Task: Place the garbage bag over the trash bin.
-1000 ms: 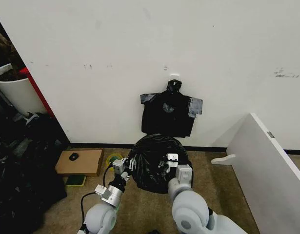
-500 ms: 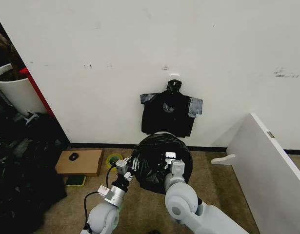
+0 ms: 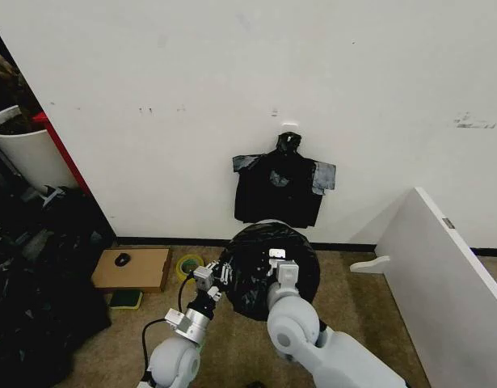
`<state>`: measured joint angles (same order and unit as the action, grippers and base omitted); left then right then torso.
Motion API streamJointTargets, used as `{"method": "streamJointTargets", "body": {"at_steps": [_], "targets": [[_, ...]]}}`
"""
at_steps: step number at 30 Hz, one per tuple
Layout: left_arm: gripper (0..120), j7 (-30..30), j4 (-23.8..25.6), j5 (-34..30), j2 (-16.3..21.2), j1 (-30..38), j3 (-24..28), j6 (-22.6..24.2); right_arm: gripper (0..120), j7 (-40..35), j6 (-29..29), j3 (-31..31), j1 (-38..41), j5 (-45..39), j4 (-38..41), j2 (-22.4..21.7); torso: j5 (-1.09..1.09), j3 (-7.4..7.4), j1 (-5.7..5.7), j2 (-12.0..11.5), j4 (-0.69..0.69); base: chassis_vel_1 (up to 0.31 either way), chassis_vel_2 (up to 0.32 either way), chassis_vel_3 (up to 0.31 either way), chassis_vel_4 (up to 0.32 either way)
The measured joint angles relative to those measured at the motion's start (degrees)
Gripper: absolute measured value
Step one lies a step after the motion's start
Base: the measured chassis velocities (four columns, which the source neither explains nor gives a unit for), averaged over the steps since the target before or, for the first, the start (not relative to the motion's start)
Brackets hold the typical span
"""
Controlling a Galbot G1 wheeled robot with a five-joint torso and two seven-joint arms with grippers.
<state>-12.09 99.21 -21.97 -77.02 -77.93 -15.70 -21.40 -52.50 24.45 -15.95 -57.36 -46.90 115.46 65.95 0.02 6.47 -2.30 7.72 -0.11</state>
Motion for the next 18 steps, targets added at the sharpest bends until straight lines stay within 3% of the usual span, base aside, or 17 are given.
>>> {"method": "streamJointTargets", "body": {"at_steps": [4, 18], "targets": [[3, -0.05, 0.28, -0.06, -0.04, -0.44, -0.01, -0.08, 0, 0.76, -0.4, 0.55, -1.62, 3.31, -0.08, -0.77, 0.0, 0.0, 0.01, 0.0, 0.0, 0.0, 0.0, 0.0, 0.0], [3, -0.53, 3.1, 0.23, -0.16, -1.78, 0.61, -0.2, 0, -1.31, 0.59, 0.18, 1.07, 8.85, -7.95, 2.6, 0.0, 0.0, 0.0, 0.0, 0.01, 0.0, 0.0, 0.0, 0.0]]}}
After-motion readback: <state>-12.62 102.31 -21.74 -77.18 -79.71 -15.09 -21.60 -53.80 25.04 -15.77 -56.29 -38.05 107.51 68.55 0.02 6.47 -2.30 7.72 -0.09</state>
